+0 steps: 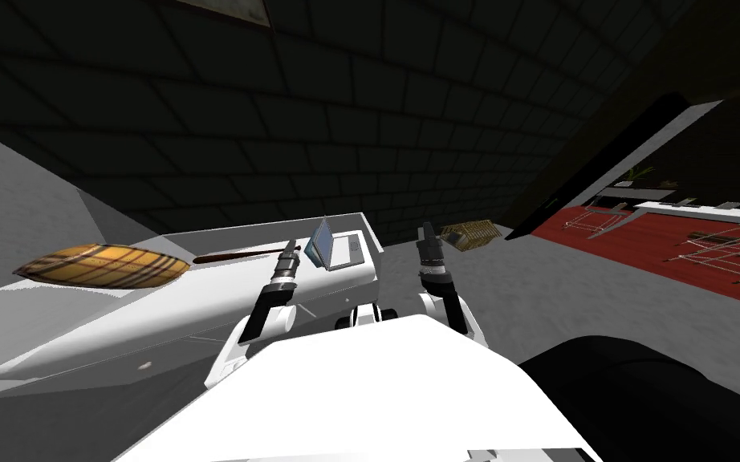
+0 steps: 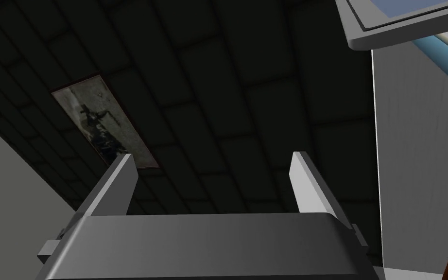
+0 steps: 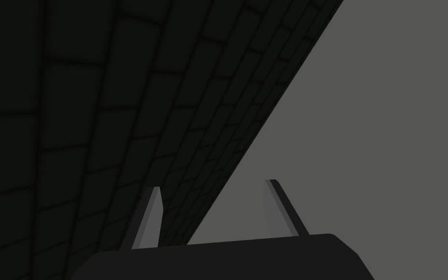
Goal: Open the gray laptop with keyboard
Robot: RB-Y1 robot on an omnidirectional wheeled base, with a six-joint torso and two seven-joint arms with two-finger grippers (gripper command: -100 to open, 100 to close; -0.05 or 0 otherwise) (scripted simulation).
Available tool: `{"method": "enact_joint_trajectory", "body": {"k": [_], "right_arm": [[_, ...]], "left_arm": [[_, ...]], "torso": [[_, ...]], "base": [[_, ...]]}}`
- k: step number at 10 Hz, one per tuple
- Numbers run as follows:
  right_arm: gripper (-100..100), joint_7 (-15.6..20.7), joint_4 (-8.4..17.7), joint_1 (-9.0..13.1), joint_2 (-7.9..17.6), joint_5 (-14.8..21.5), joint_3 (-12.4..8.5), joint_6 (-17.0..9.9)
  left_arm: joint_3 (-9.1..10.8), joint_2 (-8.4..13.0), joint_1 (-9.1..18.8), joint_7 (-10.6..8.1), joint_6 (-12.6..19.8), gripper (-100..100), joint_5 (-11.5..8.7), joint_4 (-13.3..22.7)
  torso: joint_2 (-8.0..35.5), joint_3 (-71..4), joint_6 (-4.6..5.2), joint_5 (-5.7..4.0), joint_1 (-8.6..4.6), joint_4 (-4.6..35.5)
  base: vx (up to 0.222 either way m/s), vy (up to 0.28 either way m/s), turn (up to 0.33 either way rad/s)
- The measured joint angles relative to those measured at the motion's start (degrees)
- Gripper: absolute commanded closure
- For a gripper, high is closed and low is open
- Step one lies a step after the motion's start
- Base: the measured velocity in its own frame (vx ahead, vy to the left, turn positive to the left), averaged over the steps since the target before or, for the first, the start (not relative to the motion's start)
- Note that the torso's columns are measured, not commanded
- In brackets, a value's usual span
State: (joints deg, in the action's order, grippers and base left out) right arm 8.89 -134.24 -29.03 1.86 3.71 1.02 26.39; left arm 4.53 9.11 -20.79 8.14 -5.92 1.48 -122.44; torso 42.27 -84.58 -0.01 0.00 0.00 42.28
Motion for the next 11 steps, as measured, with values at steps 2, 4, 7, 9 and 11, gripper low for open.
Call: {"method": "enact_joint_trajectory", "body": {"k": [2,4,7,9,11], "right_arm": [[0,0.0,0.0,0.0,0.0,0.0,0.0,0.0],[0,0.0,0.0,0.0,0.0,0.0,0.0,0.0],[0,0.0,0.0,0.0,0.0,0.0,0.0,0.0],[0,0.0,0.0,0.0,0.0,0.0,0.0,0.0],[0,0.0,0.0,0.0,0.0,0.0,0.0,0.0]], "left_arm": [[0.22,0.98,0.09,-0.2,2.06,-100,0.39,1.73],[0.48,1.67,1.78,-0.19,4.43,-100,0.84,3.71],[0.83,3.26,2.9,-0.31,7.52,-100,1.34,6.08],[0.92,4.32,3.25,-0.41,9.87,-100,1.74,6.95],[0.95,5.01,4.48,-0.25,12.02,-100,2.36,8.74]], "torso": [[0.02,0.01,0.0,0.0,-0.01,0.0],[0.06,0.04,0.0,-0.01,-0.02,0.02],[0.01,0.01,0.0,0.0,0.0,0.0],[0.01,0.0,0.0,0.0,-0.01,0.0],[0.03,0.02,0.0,-0.01,-0.02,0.01]], "base": [[0.046,0.017,-0.091],[0.032,0.019,-0.08],[0.037,0.021,-0.088],[0.038,0.02,-0.083],[0.035,0.019,-0.094]]}}
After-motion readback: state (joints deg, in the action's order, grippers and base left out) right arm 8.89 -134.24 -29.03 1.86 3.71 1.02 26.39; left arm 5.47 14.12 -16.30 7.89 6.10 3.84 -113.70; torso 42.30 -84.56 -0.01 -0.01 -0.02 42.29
